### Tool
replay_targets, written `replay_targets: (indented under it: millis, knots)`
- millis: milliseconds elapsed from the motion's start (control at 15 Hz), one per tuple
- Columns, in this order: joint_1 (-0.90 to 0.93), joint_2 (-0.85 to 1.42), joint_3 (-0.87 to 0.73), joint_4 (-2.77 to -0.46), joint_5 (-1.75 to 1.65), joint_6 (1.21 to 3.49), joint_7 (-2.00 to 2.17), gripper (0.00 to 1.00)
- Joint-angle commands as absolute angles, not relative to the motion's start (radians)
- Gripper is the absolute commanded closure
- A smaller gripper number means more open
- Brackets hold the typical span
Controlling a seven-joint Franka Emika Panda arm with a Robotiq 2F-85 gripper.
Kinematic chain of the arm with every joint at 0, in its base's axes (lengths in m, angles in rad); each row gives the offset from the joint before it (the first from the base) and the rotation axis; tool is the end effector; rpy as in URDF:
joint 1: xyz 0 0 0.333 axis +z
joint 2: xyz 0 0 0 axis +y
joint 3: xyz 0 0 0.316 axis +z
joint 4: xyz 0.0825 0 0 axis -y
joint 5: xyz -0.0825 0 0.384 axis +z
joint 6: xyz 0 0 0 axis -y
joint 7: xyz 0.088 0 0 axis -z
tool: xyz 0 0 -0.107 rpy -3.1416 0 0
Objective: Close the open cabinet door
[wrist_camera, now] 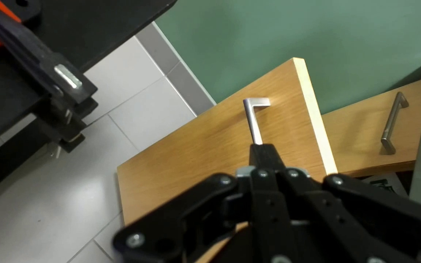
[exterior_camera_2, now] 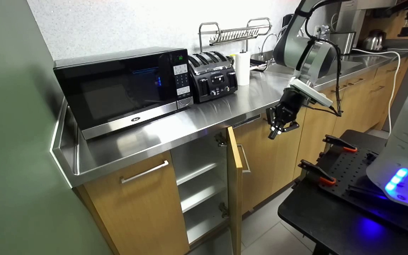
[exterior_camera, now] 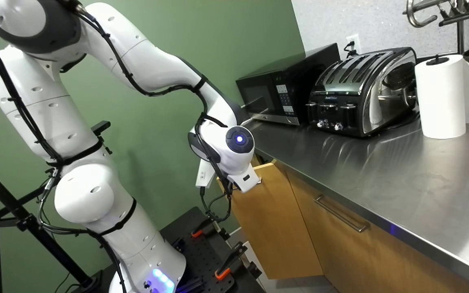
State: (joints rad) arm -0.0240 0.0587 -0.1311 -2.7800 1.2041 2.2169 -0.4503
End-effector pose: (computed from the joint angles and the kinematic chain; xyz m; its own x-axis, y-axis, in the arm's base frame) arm 0.3239 -0.0212 0.1696 0.7240 -0.4712 -0.5039 -0.6895 -0.4709 -0.5503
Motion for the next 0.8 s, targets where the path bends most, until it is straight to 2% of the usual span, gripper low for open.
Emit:
replay_targets:
  millis: [0,400,733]
  knots:
    - [-0.042,0.136,-0.099,-2.756,1.324,2.212,-0.497,1.0]
    - [-0.028,0.338,-0.046,-2.697,1.654,2.152,-0.663,1.0]
    - [-0.027,0.525,-0.036,-2.611,1.788,1.901,-0.754,1.0]
